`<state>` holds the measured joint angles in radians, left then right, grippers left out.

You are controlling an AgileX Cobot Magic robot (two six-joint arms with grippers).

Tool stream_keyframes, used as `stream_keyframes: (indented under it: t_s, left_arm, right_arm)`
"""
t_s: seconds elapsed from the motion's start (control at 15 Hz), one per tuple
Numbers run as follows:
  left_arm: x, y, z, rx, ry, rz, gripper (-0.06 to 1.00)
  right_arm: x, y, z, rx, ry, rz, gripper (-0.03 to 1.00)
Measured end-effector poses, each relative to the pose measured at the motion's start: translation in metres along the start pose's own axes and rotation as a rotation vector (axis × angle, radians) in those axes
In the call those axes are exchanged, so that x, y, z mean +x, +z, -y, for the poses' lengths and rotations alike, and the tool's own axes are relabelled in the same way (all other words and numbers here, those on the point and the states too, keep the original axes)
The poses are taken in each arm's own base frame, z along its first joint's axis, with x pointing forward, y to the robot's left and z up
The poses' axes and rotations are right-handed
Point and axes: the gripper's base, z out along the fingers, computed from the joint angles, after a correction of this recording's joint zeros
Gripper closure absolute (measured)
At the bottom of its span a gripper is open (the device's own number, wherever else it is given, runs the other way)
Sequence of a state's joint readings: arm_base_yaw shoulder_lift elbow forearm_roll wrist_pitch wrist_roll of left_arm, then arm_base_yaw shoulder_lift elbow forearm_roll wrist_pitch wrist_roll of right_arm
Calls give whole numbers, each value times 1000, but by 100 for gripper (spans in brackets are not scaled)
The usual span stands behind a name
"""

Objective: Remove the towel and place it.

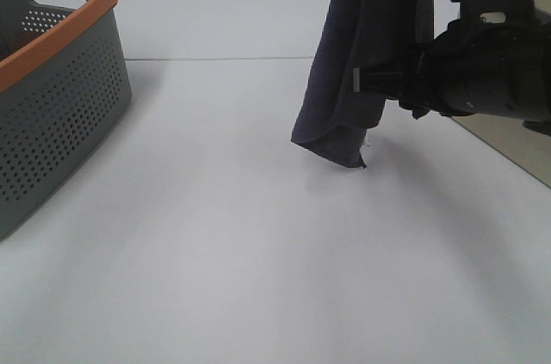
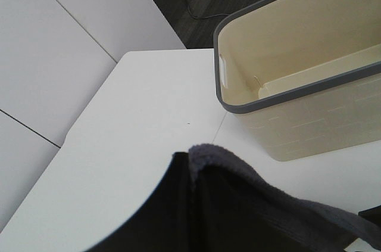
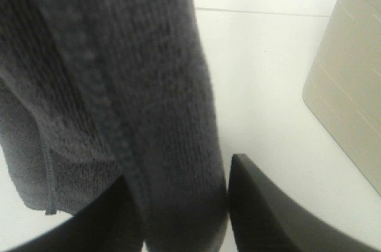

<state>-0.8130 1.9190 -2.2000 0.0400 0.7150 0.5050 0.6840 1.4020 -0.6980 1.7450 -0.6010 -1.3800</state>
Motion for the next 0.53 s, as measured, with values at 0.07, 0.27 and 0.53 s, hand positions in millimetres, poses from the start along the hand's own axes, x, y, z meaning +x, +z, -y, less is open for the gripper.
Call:
stream_keyframes:
  t_s: [0.07, 0.27, 0.53]
  left_arm:
    - [0, 0, 0, 0, 0, 0, 94]
    - [0, 0, 0, 0, 0, 0, 94]
    - [0, 0, 0, 1, -1, 0, 94]
  right_arm:
    - [-5, -7, 2, -10, -1, 24, 63]
    - [-14, -20, 6, -24, -35, 74, 63]
    - [-4, -18, 10, -2, -68, 49, 63]
